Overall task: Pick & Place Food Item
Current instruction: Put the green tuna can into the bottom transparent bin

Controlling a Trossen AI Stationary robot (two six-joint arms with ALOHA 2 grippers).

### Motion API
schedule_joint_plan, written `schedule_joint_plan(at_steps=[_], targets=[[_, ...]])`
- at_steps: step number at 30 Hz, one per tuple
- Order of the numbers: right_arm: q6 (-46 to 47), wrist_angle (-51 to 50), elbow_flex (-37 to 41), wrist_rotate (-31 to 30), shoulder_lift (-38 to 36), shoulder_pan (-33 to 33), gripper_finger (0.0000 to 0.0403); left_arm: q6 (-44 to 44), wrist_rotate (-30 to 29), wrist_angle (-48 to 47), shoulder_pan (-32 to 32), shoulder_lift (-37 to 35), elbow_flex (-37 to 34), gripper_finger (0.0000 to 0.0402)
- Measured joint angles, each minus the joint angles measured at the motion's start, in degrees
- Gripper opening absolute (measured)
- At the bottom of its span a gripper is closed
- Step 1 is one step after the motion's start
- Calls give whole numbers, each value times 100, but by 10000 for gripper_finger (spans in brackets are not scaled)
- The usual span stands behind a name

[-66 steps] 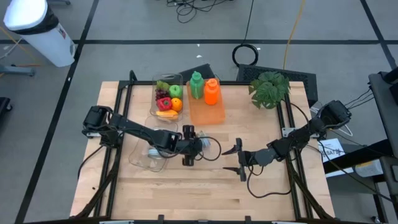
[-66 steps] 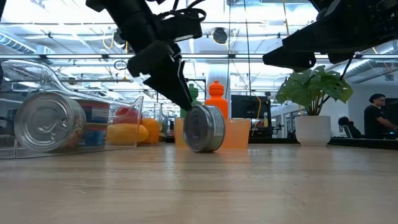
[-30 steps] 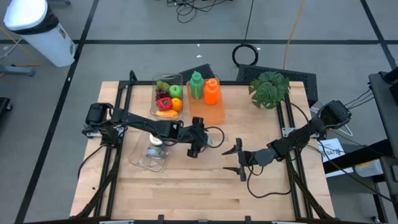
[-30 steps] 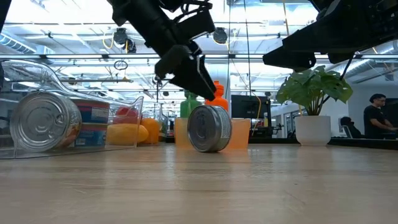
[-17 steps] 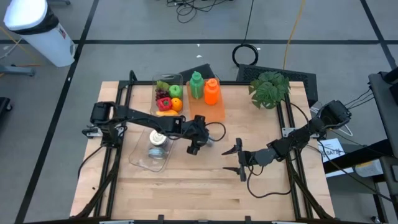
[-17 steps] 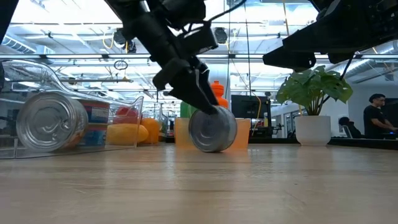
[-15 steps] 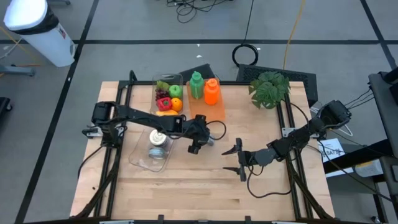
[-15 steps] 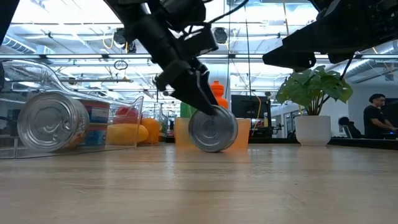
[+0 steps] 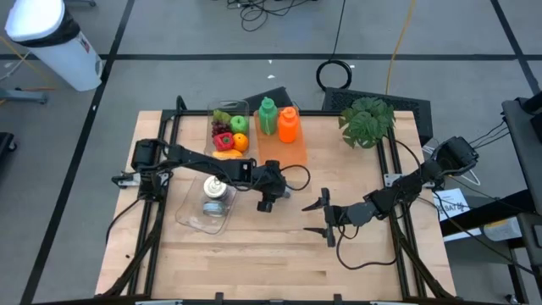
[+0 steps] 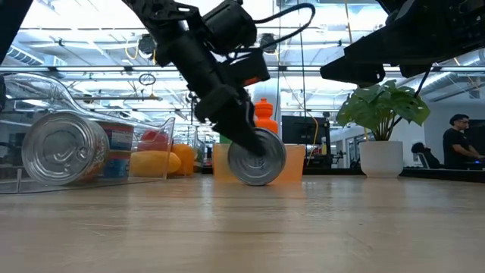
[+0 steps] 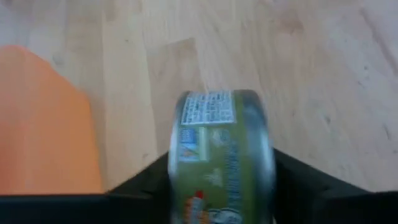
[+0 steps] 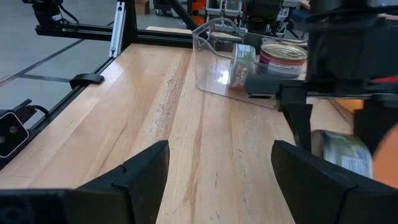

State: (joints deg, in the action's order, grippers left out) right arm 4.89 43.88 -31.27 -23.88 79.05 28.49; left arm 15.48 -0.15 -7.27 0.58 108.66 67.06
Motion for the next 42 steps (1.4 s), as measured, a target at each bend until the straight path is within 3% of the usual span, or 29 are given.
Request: schedule_joint_plan(at_steps=[3, 6, 10, 15, 19, 25, 30, 36, 40, 42], targets=[[0, 0, 0, 0, 0, 0, 265, -5, -451, 51, -103, 0, -6, 148], [0, 0, 0, 0, 0, 0, 265, -209, -667, -149, -243, -174, -12, 147], [0, 0, 0, 0, 0, 0, 265, -416, -821, -643, -647, -939, -7, 147], [0, 0, 0, 0, 0, 0, 265, -742, -965, -2131, -1433, -2151, -4, 147], [0, 0, 0, 0, 0, 0, 265, -1601, -1452, -3322, -2120, -3059, -4, 147], [0, 0, 0, 0, 0, 0, 265, -3262, -1954, -4451, -3027, -3816, -206, 147], [0, 0, 0, 0, 0, 0, 265, -3950, -1887, -4169, -3411, -4074, -1212, 147], [0, 0, 0, 0, 0, 0, 265, -3977, -1808, -3156, -3383, -4192, -2377, 147], [0, 0, 0, 0, 0, 0, 265, -3695, -1239, -2257, -3228, -4218, -2770, 147], [0, 0, 0, 0, 0, 0, 265, -3789, -1350, -2170, -3163, -4225, -2900, 147]])
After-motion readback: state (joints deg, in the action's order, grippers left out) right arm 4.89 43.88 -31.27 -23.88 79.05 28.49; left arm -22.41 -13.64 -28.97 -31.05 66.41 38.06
